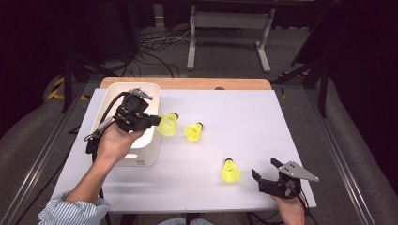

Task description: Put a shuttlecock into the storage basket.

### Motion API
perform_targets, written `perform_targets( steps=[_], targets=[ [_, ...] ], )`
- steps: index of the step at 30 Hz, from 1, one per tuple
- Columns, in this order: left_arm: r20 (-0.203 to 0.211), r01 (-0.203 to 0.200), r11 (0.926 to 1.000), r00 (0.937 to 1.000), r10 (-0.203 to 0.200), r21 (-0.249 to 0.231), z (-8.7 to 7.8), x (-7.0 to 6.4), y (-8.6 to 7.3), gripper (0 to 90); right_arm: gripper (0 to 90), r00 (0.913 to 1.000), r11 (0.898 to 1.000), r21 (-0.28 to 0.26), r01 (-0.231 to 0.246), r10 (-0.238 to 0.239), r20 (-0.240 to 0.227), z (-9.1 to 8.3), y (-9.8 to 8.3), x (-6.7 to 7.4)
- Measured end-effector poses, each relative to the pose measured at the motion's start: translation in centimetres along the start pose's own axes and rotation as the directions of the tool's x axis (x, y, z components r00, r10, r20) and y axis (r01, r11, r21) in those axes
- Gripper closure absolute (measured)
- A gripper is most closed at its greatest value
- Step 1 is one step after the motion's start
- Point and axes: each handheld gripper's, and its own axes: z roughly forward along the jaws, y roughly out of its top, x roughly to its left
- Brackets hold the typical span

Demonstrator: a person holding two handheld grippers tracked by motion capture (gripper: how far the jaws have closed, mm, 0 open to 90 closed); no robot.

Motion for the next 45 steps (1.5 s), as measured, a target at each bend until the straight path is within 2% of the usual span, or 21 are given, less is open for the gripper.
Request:
perform_targets(
  steps=[16, 24, 27, 34, 36, 45],
  targets=[
    [-0.021, 0.058, 0.9978, 0.9981, -0.058, -0.032, -1.0, 1.8, 0.0, 89.7, 12.9, 0.9999, 1.0, 0.003, -0.002, 0.002, -0.011, 0.1, -0.1, -0.1],
    [-0.044, 0.065, 0.9971, 0.9968, -0.066, -0.04, -1.3, 2.6, -0.1, 89.7, 12.7, 0.9999, 1.0, 0.004, -0.007, 0.007, -0.014, 0.2, -0.1, -0.2],
    [-0.066, 0.069, 0.9966, 0.9952, -0.072, -0.044, -1.4, 2.8, -0.2, 89.7, 12.7, 0.9999, 1.0, 0.005, -0.008, 0.008, -0.014, 0.2, -0.1, -0.2],
    [-0.085, 0.09, 0.9949, 0.992, -0.093, -0.046, -1.6, 3.5, -0.4, 89.7, 12.4, 0.9998, 1.0, 0.007, -0.01, 0.01, -0.019, 0.2, -0.1, -0.2],
    [-0.109, 0.09, 0.9951, 0.9895, -0.094, -0.041, -1.6, 3.8, -0.5, 89.7, 12.3, 0.9997, 1.0, 0.007, -0.012, 0.012, -0.022, 0.2, -0.1, -0.2],
    [-0.143, 0.106, 0.9938, 0.9836, -0.11, -0.034, -1.4, 4.5, -0.7, 89.7, 12.3, 0.9997, 1.0, 0.006, -0.012, 0.012, -0.023, 0.2, -0.1, -0.2]
  ],
)
